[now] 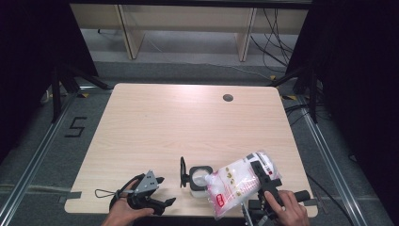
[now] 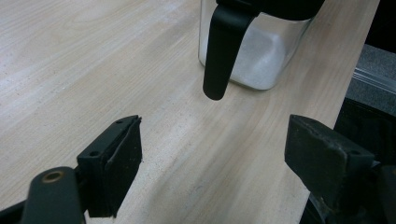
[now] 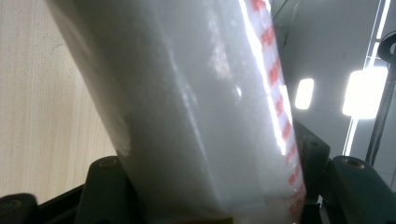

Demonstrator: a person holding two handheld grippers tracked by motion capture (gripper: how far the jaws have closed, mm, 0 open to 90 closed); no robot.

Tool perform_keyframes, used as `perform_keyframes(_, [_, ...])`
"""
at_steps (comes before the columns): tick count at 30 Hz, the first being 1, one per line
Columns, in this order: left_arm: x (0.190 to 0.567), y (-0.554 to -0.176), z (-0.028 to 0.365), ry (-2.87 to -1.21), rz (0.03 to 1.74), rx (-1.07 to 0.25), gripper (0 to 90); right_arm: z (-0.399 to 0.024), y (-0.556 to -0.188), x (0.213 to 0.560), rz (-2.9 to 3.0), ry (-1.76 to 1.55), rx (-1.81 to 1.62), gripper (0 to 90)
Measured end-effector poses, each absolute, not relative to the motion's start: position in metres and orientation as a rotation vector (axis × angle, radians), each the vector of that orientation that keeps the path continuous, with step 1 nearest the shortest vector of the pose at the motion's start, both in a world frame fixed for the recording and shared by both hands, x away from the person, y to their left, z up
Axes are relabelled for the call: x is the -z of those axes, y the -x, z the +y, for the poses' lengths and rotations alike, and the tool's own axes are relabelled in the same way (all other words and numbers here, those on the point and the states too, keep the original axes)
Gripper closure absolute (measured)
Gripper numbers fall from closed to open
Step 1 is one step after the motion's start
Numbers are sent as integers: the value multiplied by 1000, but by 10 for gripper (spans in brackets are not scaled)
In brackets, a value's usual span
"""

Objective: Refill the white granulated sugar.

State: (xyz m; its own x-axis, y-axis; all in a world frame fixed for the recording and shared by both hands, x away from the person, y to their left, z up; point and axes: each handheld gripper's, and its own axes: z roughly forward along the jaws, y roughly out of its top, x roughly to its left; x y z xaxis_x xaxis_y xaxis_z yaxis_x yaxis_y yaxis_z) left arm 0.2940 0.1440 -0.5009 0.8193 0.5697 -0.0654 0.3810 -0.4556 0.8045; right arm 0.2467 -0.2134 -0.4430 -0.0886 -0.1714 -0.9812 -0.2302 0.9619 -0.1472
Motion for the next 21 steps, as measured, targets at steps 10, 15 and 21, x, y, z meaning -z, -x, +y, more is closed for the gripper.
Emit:
perform_keyframes(10, [501, -294, 144, -2103, 696, -267, 186, -213, -246, 443, 1669, 310, -51, 413])
perform_keyframes(15, [501, -294, 144, -2103, 696, -266, 186, -213, -246, 443, 1667, 308, -53, 413])
perform_keyframes(21, [501, -294, 144, -2102, 697, -265, 186, -213, -245, 442, 1666, 296, -52, 413])
